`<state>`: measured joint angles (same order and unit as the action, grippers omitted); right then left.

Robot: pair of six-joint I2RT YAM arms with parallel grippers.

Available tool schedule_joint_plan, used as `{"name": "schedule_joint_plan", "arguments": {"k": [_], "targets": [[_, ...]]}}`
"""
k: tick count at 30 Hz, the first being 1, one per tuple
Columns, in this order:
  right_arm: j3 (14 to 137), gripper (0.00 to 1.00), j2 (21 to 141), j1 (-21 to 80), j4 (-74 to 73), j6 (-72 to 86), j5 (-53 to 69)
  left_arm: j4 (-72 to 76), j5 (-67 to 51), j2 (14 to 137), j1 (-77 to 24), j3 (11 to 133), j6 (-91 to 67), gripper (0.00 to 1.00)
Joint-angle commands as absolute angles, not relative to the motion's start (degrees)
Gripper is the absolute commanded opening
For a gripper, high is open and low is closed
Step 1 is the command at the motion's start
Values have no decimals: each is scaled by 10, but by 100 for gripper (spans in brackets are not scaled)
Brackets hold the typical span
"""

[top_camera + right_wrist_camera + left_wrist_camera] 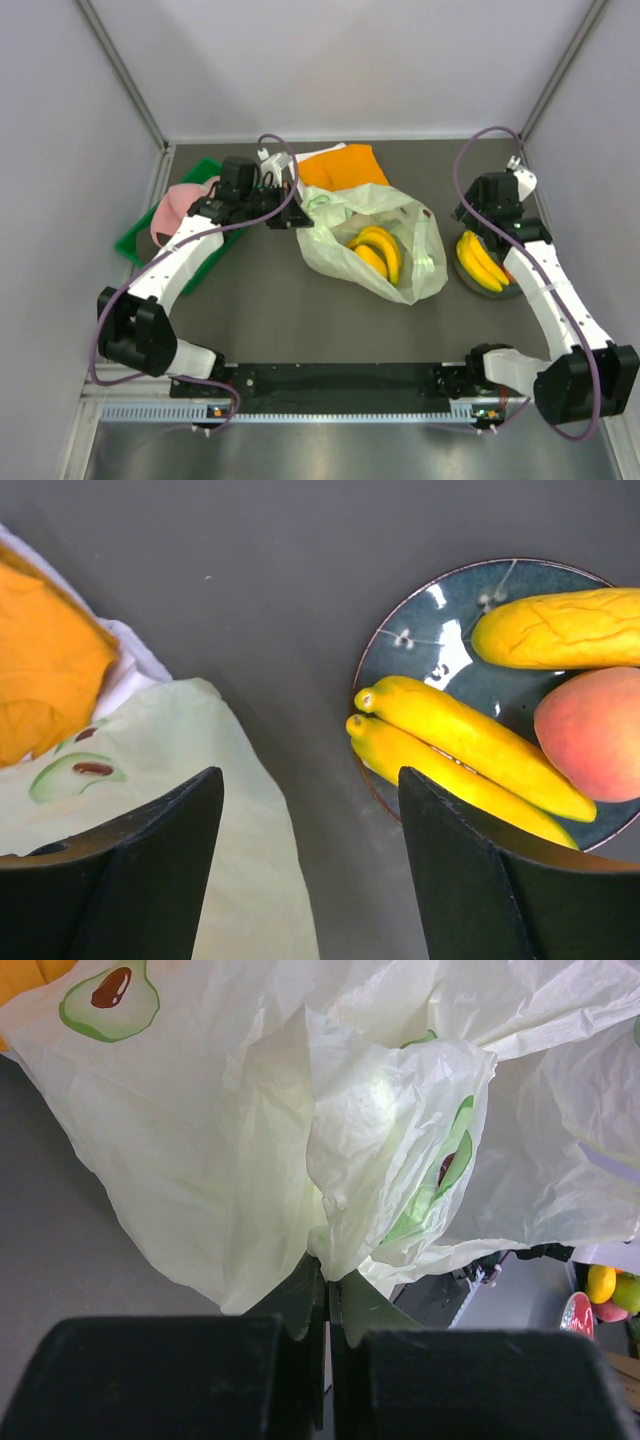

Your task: Place the fruits into the plastic bag

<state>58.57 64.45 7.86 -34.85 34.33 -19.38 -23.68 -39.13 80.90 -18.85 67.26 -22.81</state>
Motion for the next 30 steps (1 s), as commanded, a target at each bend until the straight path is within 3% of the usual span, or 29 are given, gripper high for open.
{"name": "schedule_joint_plan", "arguments": {"k": [1,30], "targets": [[578,70,664,73,-310,391,-241,-230,-389,802,-187,677,-220,0],[588,57,844,72,-296,461,-304,-230,-393,802,-188,675,-221,0]]}}
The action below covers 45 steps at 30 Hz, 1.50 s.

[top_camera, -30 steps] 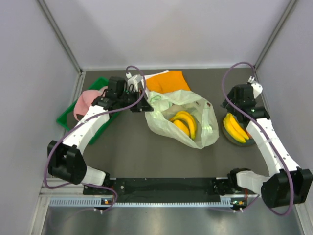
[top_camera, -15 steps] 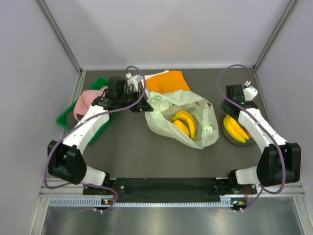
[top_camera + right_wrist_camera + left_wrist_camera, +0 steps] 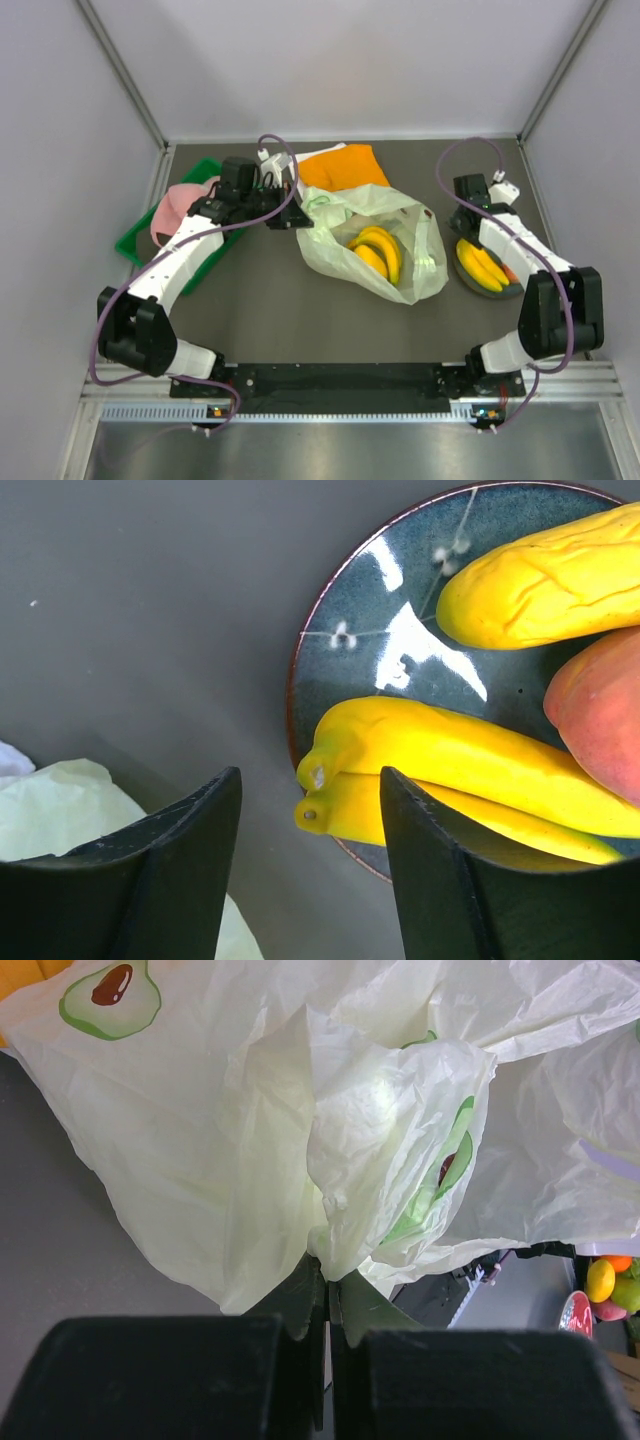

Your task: Place the fruits into the plastic bag

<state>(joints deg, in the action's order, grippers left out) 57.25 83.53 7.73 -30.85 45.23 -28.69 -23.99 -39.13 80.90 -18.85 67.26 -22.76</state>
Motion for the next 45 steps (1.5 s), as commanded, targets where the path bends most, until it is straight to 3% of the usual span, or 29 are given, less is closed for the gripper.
{"name": "schedule_joint_plan", "arguments": {"k": [1,45], "targets": [[587,54,845,72,-296,461,-304,-230,-394,802,-187,675,-221,0],[625,17,866,73,-364,432,-297,-229,-387,794,-192,675,-220,0]]}}
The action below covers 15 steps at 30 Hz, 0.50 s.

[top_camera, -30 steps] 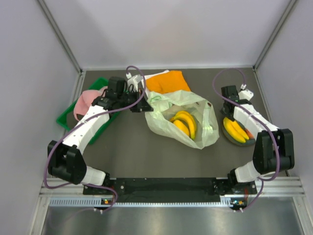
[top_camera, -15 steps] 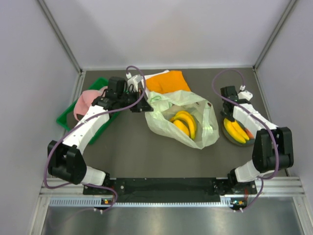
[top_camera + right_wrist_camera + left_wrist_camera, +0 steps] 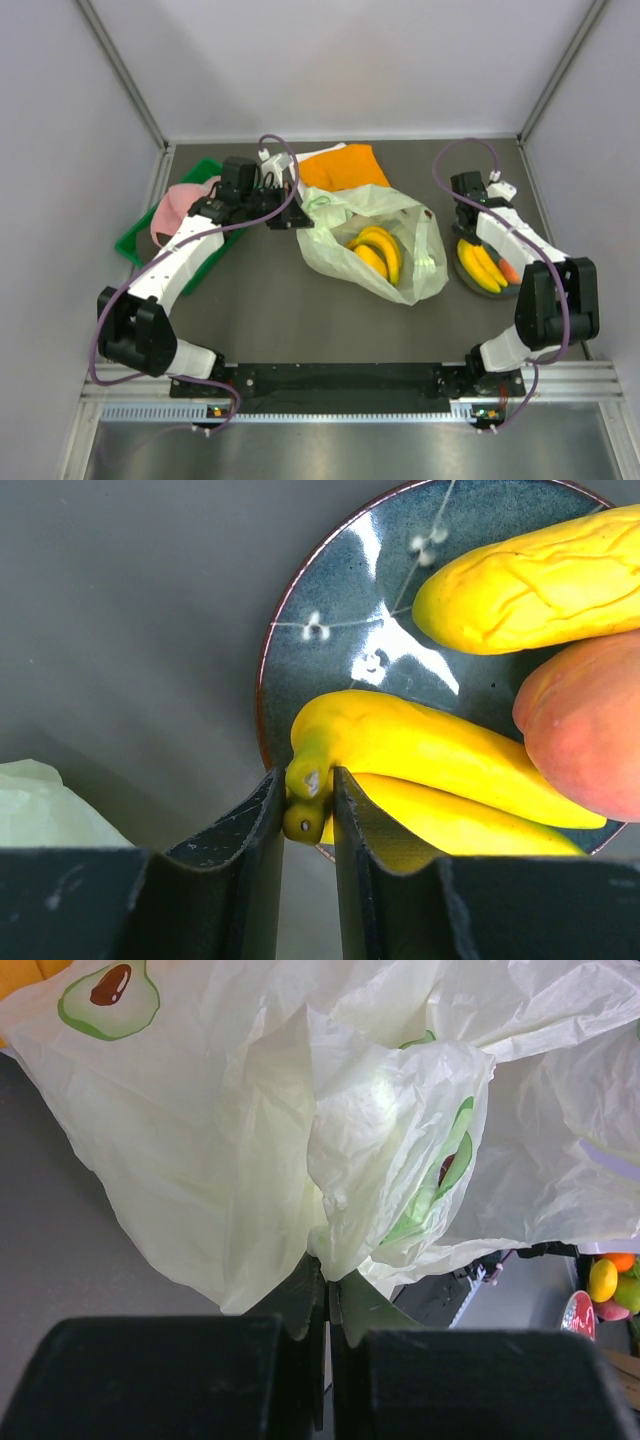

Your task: Place the fruits into the plastic bag

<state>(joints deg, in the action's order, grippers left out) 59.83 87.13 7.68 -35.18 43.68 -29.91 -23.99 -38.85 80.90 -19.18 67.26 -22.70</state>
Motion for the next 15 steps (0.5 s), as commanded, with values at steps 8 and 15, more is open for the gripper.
{"name": "schedule_joint_plan", "arguments": {"k": [8,15], "targets": [[625,6,866,72,-374,428,-273,-229,-386,789,-193,675,-219,0],[626,0,848,73,-385,420,-245,-229,-388,787,-193,675,-218,0]]}}
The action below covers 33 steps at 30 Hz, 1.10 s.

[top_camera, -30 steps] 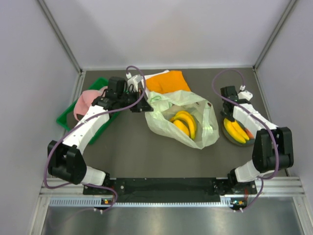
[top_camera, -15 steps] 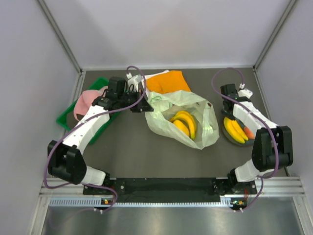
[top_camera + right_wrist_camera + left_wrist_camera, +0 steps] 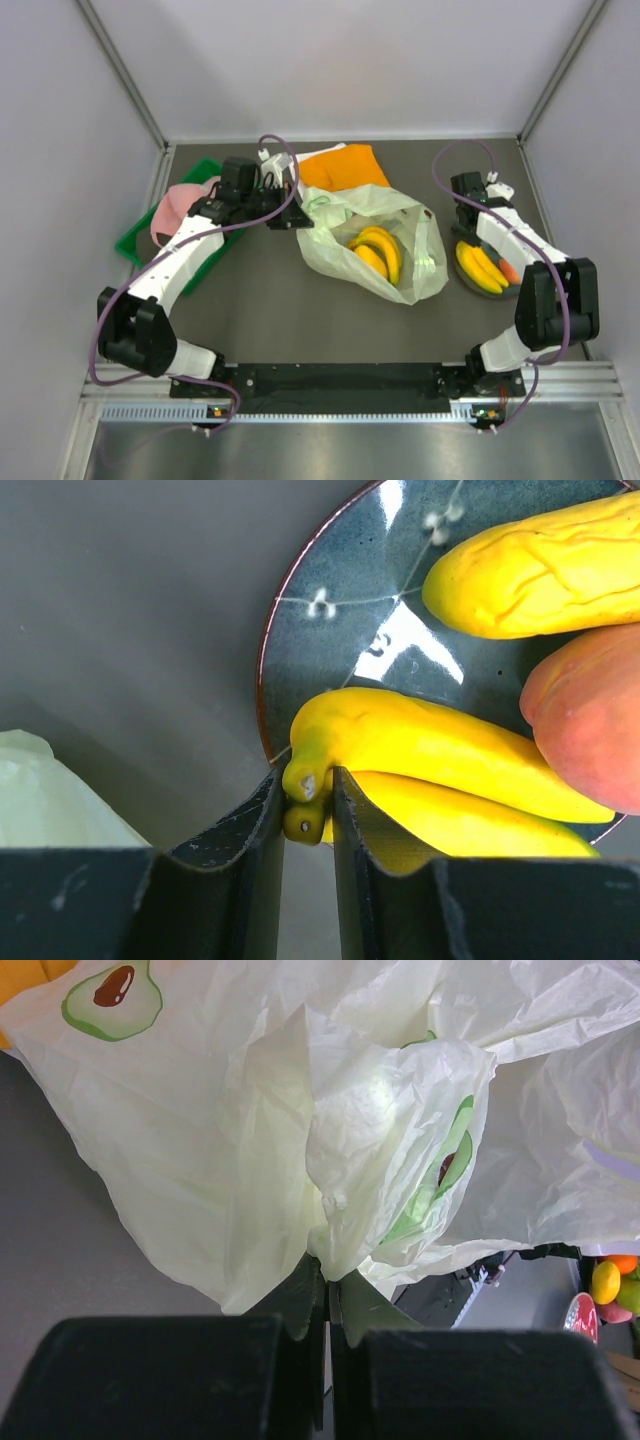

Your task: Place the fruits into the plastic bag

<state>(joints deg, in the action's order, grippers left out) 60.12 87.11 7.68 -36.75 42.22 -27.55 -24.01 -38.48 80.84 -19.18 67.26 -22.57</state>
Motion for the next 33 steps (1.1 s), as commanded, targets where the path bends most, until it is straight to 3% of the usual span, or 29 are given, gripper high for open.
{"name": "schedule_joint_plan", "arguments": {"k": [1,21,33], "targets": [[628,0,843,73,-388,419,-243,-230,-387,786,-193,675,-219,0],[634,0,733,73,-431,417,-204,-230,-388,781,-193,675,-219,0],[588,0,608,74,-401,413,-117,-239,-374,790,-193,677,-214,0]]}}
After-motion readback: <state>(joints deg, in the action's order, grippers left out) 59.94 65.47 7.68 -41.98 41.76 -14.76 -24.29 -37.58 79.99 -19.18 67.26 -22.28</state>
